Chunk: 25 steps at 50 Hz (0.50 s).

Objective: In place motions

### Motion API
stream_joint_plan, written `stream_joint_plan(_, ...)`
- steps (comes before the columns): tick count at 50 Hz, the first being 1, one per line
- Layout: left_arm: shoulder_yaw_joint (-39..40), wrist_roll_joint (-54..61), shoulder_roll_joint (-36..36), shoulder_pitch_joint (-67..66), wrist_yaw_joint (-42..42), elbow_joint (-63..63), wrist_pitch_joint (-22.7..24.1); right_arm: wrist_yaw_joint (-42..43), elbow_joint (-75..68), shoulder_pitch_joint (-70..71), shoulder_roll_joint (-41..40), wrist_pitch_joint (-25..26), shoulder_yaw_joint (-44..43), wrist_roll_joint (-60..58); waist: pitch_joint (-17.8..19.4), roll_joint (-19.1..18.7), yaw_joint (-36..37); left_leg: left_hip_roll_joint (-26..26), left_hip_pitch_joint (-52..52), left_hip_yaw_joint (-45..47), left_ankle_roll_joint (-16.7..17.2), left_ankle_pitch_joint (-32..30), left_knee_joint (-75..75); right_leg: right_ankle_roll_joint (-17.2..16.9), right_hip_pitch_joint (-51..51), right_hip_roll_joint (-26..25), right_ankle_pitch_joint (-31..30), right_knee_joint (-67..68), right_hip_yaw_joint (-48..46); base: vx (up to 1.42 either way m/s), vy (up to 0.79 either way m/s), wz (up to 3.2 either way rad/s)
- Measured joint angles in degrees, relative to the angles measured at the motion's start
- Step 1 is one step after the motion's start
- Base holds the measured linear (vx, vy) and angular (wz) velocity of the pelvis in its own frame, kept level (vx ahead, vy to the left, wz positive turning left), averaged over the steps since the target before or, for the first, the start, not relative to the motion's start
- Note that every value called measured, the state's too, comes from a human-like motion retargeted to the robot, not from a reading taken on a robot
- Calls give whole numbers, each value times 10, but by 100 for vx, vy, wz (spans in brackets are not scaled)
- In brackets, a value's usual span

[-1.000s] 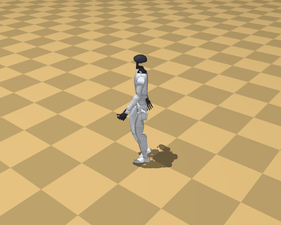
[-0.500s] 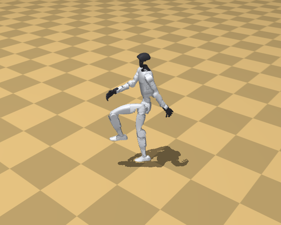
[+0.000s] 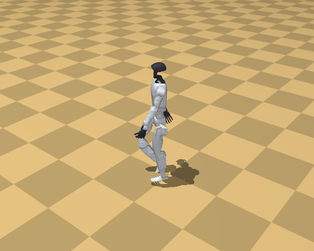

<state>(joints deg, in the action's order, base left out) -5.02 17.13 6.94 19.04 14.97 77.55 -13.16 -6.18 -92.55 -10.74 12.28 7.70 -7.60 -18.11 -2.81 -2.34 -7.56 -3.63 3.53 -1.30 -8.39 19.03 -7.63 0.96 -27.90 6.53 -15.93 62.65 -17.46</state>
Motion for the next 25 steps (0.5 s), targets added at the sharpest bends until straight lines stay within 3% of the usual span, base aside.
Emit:
stream_joint_plan(2, 27, 4, 13, 63, -5, -94, 0, -9, -3, -21, 22, 2, -31, 19, 39, -8, -43, -3, 2, 3, -10, -7, -3, 23, -115, 44, 36, 164, 5, -37, 18, 13)
stream_joint_plan(5, 77, -11, 41, 130, -21, -211, 28, -23, -48, -31, 63, 20, -52, 39, 81, -26, -149, 24, 17, 35, -23, -16, -23, 35, -273, 69, 80, 317, 7, -14, 12, 87)
stream_joint_plan(8, 65, -8, 73, 180, -25, -289, 71, -16, -49, -71, 89, 57, -73, 88, 90, -41, -214, 49, 32, 62, -27, -20, -32, 25, -406, 64, 102, 368, 4, 6, 4, 95)
stream_joint_plan(12, 48, -26, 84, 234, -76, -325, 100, 12, -49, -92, 88, 63, -96, 142, 106, -44, -223, 62, 42, 61, -36, -13, -56, 31, -451, 52, 117, 348, 2, 2, -1, 9)
stream_joint_plan(15, 31, -22, 67, 237, -92, -322, 109, 25, -49, -89, 71, 50, -102, 157, 85, -39, -194, 53, 37, 55, -34, -5, -48, 33, -401, 51, 113, 314, 10, 11, -8, -37)
stream_joint_plan(19, 26, -11, 33, 187, -79, -299, 103, -20, -30, -59, 41, 29, -78, 134, 37, -38, -161, 43, 32, 57, -18, -9, -13, 29, -249, 54, 95, 221, -11, 7, -3, -50)
stream_joint_plan(22, 20, -10, 13, 113, -64, -259, 103, -75, 10, -16, 14, 17, -40, 94, 25, -30, -119, 42, 6, 81, -8, -4, 4, 5, -97, 13, 66, 90, -7, 2, -1, -103)
stream_joint_plan(25, 11, -36, -2, 33, -47, -175, 108, -71, 74, 16, -16, 22, 3, 53, 6, -32, -77, 43, -18, 97, 1, 3, 19, -28, 66, -57, 31, -123, 26, 4, -4, -86)
